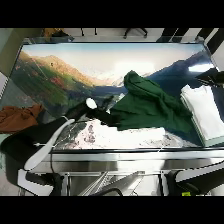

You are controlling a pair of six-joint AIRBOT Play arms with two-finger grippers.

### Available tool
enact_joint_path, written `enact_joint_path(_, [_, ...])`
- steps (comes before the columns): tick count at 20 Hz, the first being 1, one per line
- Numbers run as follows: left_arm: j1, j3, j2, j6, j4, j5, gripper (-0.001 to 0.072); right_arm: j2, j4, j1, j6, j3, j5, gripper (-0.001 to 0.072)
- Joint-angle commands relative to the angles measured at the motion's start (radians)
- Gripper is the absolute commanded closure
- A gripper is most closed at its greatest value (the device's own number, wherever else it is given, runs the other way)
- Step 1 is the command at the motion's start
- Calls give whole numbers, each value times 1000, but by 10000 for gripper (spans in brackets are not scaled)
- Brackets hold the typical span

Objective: Fold the shirts.

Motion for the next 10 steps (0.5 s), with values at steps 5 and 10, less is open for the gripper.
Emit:
enact_joint_path(5, [550,-228,288,51,278,-106,697,43,0,17,15,-283,49,389])
enact_joint_path(10, [719,-280,293,173,210,-106,696,200,0,44,-46,-676,38,389])
